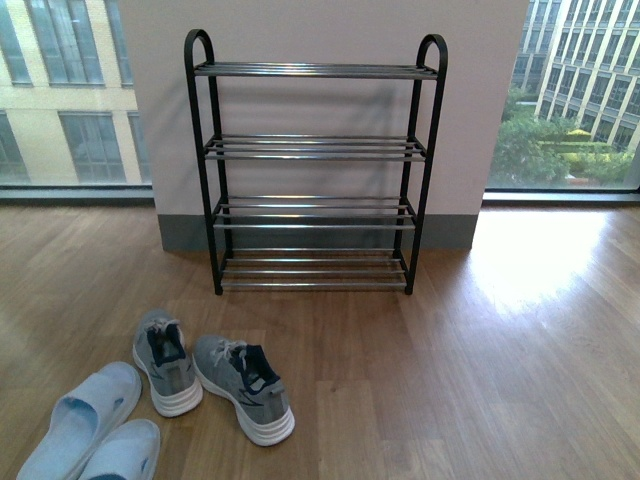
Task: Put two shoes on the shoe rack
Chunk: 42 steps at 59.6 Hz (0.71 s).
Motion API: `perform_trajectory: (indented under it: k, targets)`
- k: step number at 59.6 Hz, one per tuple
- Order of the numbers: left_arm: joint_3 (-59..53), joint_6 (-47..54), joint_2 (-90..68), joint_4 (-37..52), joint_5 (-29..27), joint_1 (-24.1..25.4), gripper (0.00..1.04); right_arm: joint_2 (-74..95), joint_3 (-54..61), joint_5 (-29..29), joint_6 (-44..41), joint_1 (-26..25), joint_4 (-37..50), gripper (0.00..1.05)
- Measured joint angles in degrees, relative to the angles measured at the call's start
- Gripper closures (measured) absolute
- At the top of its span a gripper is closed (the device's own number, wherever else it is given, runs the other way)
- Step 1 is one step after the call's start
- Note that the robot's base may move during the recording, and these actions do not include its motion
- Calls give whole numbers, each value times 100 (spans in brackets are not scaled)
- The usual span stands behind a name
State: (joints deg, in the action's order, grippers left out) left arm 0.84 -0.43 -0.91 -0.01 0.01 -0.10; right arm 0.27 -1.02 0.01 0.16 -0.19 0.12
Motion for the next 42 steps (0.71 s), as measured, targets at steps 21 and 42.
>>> perform_trajectory:
  k: [21, 42]
  targets:
    - [0, 0, 0, 0, -2, 0, 9, 0, 0, 0, 0, -2, 0, 9]
    - [0, 0, 0, 0, -2, 0, 9, 0, 0, 0, 0, 0, 0, 9]
